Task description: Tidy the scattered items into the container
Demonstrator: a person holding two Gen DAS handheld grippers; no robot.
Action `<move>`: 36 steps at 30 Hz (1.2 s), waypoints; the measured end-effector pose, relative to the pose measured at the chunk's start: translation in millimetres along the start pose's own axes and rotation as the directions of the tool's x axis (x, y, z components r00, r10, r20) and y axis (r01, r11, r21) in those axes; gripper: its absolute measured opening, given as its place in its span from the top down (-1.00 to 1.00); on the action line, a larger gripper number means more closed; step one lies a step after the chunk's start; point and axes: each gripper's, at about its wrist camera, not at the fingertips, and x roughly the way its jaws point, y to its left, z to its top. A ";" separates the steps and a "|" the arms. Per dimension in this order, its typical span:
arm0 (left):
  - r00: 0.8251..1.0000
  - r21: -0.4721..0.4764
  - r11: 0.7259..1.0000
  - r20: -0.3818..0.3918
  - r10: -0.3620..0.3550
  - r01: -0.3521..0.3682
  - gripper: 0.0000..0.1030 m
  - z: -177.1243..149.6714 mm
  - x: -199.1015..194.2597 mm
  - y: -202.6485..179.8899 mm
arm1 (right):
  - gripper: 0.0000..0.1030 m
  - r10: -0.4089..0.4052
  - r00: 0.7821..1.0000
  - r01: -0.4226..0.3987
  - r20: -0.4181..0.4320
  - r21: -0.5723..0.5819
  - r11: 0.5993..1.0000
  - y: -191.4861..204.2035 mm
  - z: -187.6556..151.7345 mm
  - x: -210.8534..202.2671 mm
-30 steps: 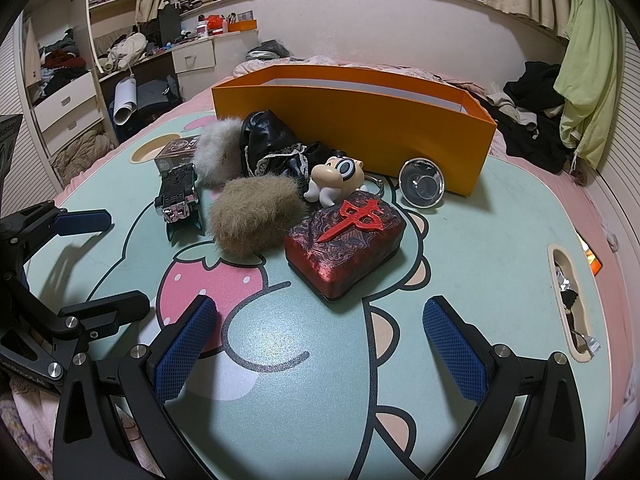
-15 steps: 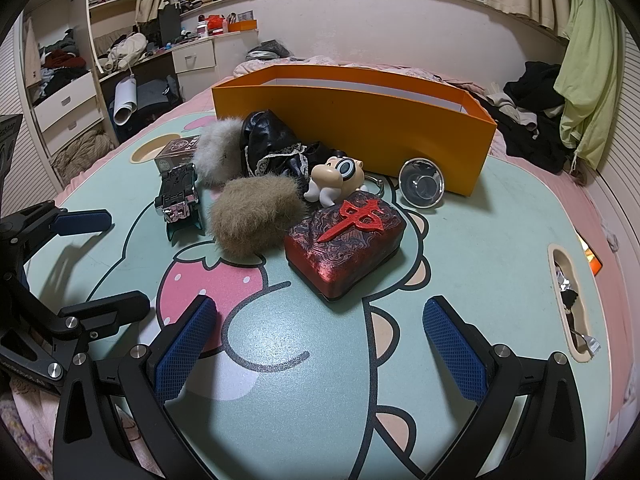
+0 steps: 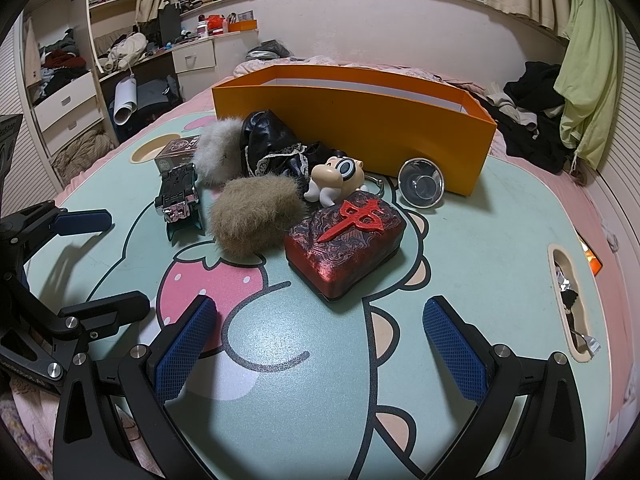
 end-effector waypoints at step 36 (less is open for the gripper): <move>0.985 -0.233 0.959 -0.018 -0.171 0.162 0.02 47.8 28.5 29.4 | -0.99 0.018 1.000 -0.018 -0.006 -0.016 1.000 2.3 0.2 -1.8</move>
